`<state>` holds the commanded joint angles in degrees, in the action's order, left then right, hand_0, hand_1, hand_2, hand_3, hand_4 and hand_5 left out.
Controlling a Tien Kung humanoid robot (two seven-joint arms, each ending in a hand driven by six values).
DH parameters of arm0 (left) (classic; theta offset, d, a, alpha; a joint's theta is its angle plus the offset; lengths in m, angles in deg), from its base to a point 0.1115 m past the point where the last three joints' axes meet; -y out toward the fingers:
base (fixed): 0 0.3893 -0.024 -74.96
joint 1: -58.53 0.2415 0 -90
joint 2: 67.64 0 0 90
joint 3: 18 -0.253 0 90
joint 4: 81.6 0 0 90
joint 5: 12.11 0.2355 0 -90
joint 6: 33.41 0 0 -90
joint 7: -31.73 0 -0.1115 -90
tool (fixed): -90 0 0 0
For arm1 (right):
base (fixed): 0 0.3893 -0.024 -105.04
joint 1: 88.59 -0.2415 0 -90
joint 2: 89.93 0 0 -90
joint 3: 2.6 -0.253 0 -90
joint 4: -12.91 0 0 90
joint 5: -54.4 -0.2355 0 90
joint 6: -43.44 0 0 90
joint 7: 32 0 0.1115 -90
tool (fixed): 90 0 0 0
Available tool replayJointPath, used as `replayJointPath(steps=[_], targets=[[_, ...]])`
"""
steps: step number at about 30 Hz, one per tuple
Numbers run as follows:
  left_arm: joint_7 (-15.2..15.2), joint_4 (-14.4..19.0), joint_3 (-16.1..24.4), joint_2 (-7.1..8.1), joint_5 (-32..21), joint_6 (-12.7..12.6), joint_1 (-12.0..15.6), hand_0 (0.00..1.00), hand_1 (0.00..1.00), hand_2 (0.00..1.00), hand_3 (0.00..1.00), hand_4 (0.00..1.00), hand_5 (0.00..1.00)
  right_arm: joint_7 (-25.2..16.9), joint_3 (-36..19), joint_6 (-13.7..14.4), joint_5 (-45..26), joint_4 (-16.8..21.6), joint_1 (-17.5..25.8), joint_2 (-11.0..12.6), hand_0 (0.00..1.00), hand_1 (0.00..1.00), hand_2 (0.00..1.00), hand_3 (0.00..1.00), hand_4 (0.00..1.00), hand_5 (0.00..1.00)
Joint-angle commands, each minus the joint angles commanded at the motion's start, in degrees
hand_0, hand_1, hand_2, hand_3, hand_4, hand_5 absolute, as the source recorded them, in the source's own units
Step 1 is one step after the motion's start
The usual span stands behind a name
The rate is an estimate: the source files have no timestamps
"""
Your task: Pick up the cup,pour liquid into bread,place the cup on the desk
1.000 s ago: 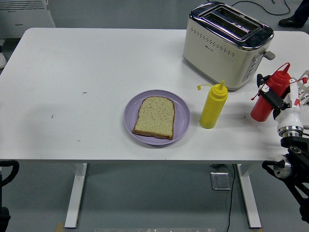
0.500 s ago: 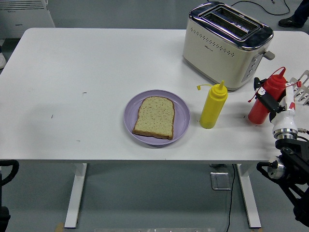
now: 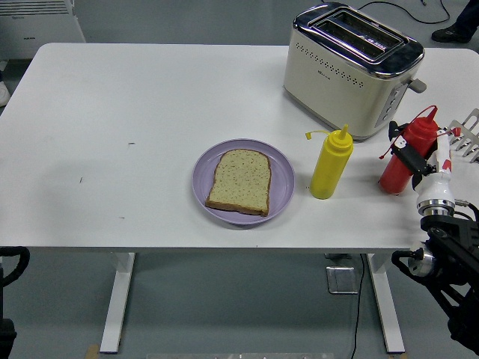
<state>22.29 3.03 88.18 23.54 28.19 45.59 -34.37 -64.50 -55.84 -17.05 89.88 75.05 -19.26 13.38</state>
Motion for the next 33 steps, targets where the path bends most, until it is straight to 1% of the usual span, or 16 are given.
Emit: replayJointPath(steps=[4,5,10,11,16,17,22,23,28,29,33], targets=[[0.0,0.0,0.0,0.0,0.0,0.0,0.0,0.749,0.754,0.762,0.654,0.595,0.998,0.0,0.5,-0.1,-0.1,-0.5,-0.1,-0.1,0.172,0.222,0.322,0.328,0.586,0.055],[0.0,0.0,0.0,-0.01,0.0,0.0,0.0,0.75,0.754,0.762,0.654,0.595,0.998,-0.1,0.7,0.0,-0.1,-0.7,-0.1,-0.1,0.196,0.241,0.343,0.333,0.587,0.057],[0.0,0.0,0.0,-0.01,0.0,0.0,0.0,0.75,0.754,0.762,0.654,0.595,0.998,-0.3,0.9,-0.1,0.1,-0.8,-0.2,-0.4,0.196,0.241,0.343,0.333,0.587,0.057],[0.0,0.0,0.0,-0.01,0.0,0.0,0.0,0.75,0.754,0.762,0.654,0.596,0.998,-0.3,1.0,-0.1,0.3,-0.8,-0.2,-0.4,0.216,0.268,0.366,0.336,0.59,0.057],[0.0,0.0,0.0,-0.02,0.0,0.0,0.1,0.75,0.754,0.762,0.654,0.596,0.998,-0.6,1.6,0.0,0.8,-0.7,-0.1,-0.4,0.216,0.268,0.366,0.336,0.59,0.057],[0.0,0.0,0.1,-0.01,0.0,0.0,0.1,0.749,0.754,0.762,0.654,0.596,0.998,-0.8,1.7,0.1,0.8,-0.6,0.0,-0.4,0.234,0.287,0.389,0.337,0.596,0.057],[0.0,0.0,0.0,0.01,0.0,0.0,0.1,0.749,0.754,0.762,0.654,0.596,0.998,-1.9,2.6,0.8,0.9,-0.5,0.3,-0.5,0.234,0.287,0.389,0.337,0.596,0.057],[0.0,0.0,0.0,0.02,0.0,0.0,0.1,0.75,0.754,0.762,0.654,0.596,0.998,-2.2,2.7,1.0,0.9,-0.5,0.3,-0.5,0.263,0.332,0.418,0.388,0.608,0.065],[0.0,0.1,0.0,0.03,0.0,0.0,0.1,0.75,0.754,0.762,0.654,0.596,0.998,-2.5,3.3,1.6,1.4,-0.5,0.6,-0.4,0.263,0.332,0.418,0.388,0.608,0.065],[0.0,0.1,0.0,0.02,0.0,0.0,0.1,0.75,0.754,0.762,0.654,0.596,0.998,-2.5,3.3,1.7,1.4,-0.5,0.8,-0.3,0.378,0.444,0.495,0.505,0.628,0.082],[0.0,0.1,0.0,0.03,-0.1,0.0,0.1,0.75,0.754,0.762,0.654,0.596,0.998,-2.2,3.2,1.6,1.5,-0.3,1.4,-0.1,0.378,0.444,0.495,0.505,0.628,0.082]])
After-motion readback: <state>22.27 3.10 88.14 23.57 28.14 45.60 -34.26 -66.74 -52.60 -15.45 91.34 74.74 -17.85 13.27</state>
